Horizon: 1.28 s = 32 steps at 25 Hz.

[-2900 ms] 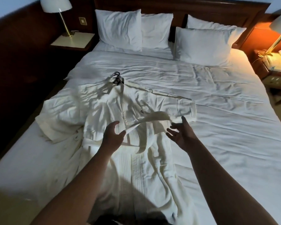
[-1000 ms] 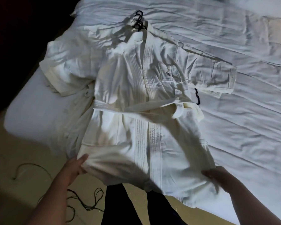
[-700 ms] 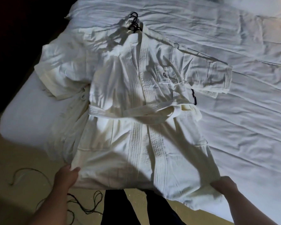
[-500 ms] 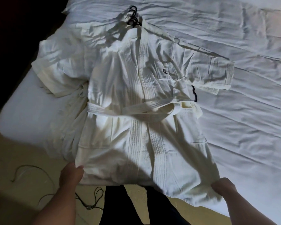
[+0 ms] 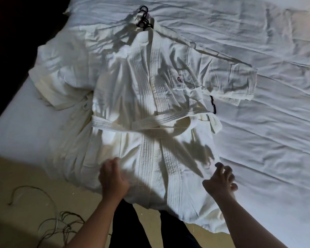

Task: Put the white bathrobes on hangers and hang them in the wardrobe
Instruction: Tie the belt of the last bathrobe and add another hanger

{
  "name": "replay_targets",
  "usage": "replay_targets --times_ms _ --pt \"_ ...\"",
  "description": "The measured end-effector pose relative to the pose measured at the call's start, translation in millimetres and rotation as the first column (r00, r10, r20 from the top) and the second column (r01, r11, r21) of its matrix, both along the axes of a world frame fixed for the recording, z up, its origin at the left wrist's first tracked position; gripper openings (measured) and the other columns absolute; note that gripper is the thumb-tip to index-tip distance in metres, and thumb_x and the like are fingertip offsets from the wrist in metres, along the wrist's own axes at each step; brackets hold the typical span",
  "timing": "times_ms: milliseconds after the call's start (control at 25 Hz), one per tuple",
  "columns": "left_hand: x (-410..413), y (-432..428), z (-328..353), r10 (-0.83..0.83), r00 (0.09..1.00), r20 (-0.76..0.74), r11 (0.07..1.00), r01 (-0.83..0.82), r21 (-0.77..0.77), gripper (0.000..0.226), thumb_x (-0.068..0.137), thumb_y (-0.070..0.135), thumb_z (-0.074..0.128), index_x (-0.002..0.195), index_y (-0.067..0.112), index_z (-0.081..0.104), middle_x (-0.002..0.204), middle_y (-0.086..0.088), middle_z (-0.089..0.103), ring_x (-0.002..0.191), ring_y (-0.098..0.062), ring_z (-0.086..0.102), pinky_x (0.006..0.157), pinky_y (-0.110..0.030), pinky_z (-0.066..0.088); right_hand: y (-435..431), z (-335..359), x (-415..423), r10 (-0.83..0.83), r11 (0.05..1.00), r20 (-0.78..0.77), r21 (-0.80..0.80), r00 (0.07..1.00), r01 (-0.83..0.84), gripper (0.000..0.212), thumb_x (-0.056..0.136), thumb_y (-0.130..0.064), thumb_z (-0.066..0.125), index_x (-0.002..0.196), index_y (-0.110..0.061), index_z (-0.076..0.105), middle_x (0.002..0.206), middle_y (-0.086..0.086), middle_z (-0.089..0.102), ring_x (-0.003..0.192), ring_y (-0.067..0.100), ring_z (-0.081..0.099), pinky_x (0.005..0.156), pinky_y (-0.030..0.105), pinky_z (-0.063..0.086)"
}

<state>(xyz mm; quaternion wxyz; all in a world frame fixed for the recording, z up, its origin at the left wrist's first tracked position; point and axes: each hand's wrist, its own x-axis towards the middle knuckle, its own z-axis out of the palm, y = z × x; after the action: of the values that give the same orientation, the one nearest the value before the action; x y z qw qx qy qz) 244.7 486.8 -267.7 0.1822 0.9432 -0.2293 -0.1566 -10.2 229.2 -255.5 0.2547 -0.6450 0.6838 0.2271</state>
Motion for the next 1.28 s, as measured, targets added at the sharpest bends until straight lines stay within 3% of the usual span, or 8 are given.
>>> replay_targets --times_ms 280,440,680,800,960,1080,1200,1280 --pt "22.2 -143.4 4.8 -0.566 0.823 0.051 0.822 0.568 -0.035 0.06 0.082 0.018 0.057 0.142 0.019 0.053 0.143 -0.006 0.053 0.133 -0.031 0.049 0.101 -0.049 0.047 -43.7 22.8 88.1 0.154 0.988 0.246 -0.04 0.957 -0.148 0.088 0.069 -0.01 0.061 0.145 -0.037 0.024 0.146 -0.003 0.026 0.135 0.03 0.034 0.105 0.053 0.033" --pt "23.8 -169.4 -1.9 -0.601 0.799 -0.001 0.769 0.579 0.273 0.075 0.079 0.04 0.071 0.148 0.031 0.043 0.144 -0.002 0.045 0.124 -0.033 0.045 0.1 -0.051 0.041 -61.9 33.2 118.4 0.267 0.964 0.242 -0.084 0.933 -0.254 0.095 0.07 -0.008 0.059 0.152 -0.037 0.019 0.154 -0.005 0.023 0.137 0.03 0.031 0.105 0.053 0.033" --pt "36.5 -165.0 -21.1 -0.699 0.695 0.168 0.715 0.679 0.166 0.024 0.069 0.01 0.069 0.091 0.021 0.069 0.11 -0.004 0.067 0.106 -0.033 0.059 0.082 -0.041 0.046 -107.5 26.3 172.9 0.706 0.707 0.077 -0.119 0.704 -0.697 0.106 0.082 0.004 0.047 0.159 -0.046 -0.005 0.169 -0.015 -0.012 0.157 0.027 -0.005 0.116 0.065 0.018" --pt "33.3 -158.7 -17.1 -0.7 0.714 0.001 0.7 0.686 0.198 0.023 0.073 0.013 0.065 0.094 0.022 0.07 0.097 0.002 0.069 0.111 -0.03 0.056 0.087 -0.041 0.044 -112.1 17.2 179.2 0.747 0.664 0.004 -0.07 0.665 -0.745 0.103 0.081 0.002 0.05 0.159 -0.043 0.001 0.166 -0.007 0.012 0.153 0.03 0.007 0.114 0.063 0.019" --pt "37.9 -148.6 5.9 -0.607 0.757 -0.24 0.77 0.635 0.054 0.026 0.091 0.023 0.046 0.104 0.02 0.068 0.1 -0.006 0.069 0.106 -0.027 0.058 0.086 -0.033 0.04 -103.1 18.7 165.7 0.719 0.672 -0.031 -0.224 0.695 -0.706 0.061 0.081 -0.011 0.058 0.134 -0.036 0.043 0.128 -0.004 0.057 0.126 0.028 0.043 0.101 0.051 0.031" --pt "44.3 -128.8 34.5 -0.318 0.698 -0.641 0.94 0.318 -0.12 0.021 0.09 0.025 0.053 0.101 0.017 0.069 0.092 -0.004 0.076 0.073 -0.014 0.065 0.063 -0.024 0.042 -94.2 36.7 142.6 0.546 0.798 0.159 -0.398 0.822 -0.453 0.007 0.088 -0.025 0.058 0.095 -0.024 0.06 0.093 0.001 0.071 0.098 0.033 0.064 0.082 0.039 0.042" --pt "50.9 -109.9 67.2 -0.302 0.583 -0.754 0.953 0.158 -0.259 0.038 0.079 0.041 0.061 0.1 0.011 0.071 0.082 0.001 0.075 0.087 -0.008 0.066 0.092 -0.032 0.048 -76.9 68.0 121.6 0.245 0.922 0.376 -0.375 0.894 -0.095 0.025 0.087 -0.026 0.059 0.065 -0.019 0.051 0.072 0.011 0.066 0.075 0.041 0.06 0.063 0.033 0.037" --pt "57.2 -104.7 102.2 -0.394 0.577 -0.715 0.911 0.143 -0.387 0.031 0.079 0.04 0.064 0.085 0.011 0.07 0.078 -0.001 0.073 0.088 -0.01 0.067 0.098 -0.039 0.045 -67.3 96.4 108.5 0.147 0.966 0.404 -0.256 0.903 -0.043 0.038 0.091 -0.031 0.056 0.057 -0.015 0.054 0.067 0.013 0.067 0.072 0.037 0.062 0.063 0.034 0.043"
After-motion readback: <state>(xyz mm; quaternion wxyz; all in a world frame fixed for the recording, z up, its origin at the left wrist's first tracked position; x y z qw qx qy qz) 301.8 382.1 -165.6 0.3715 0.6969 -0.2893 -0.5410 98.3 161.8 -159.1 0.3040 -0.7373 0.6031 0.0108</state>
